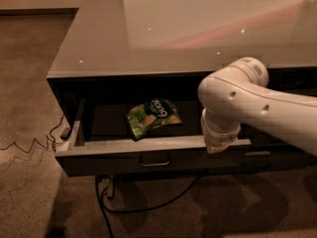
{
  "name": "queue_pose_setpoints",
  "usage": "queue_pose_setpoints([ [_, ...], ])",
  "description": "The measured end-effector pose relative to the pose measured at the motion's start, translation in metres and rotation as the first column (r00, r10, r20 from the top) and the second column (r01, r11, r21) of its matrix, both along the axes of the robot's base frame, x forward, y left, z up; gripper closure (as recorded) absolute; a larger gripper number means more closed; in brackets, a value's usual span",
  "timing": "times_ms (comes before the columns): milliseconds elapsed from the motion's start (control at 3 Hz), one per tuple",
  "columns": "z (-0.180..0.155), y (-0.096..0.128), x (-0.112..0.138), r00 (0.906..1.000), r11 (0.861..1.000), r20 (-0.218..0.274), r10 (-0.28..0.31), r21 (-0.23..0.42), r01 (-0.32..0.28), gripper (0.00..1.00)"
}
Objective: Open top drawer
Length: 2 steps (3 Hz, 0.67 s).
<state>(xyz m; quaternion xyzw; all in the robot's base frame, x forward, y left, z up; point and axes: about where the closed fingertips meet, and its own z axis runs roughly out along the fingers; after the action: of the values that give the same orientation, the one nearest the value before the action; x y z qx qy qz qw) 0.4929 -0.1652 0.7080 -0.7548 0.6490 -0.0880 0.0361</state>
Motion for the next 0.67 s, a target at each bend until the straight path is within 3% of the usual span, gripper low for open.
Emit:
queue_pose_setpoints([
  [333, 0.0212, 0.0092, -0.0172, 0.9969, 0.999, 0.069, 0.038, 0.019, -0.039, 1.0],
  [667, 0.0249, 0.0097, -0.0176, 0.9961, 0.999, 0.079, 0.039, 0.019, -0.041, 0.81],
])
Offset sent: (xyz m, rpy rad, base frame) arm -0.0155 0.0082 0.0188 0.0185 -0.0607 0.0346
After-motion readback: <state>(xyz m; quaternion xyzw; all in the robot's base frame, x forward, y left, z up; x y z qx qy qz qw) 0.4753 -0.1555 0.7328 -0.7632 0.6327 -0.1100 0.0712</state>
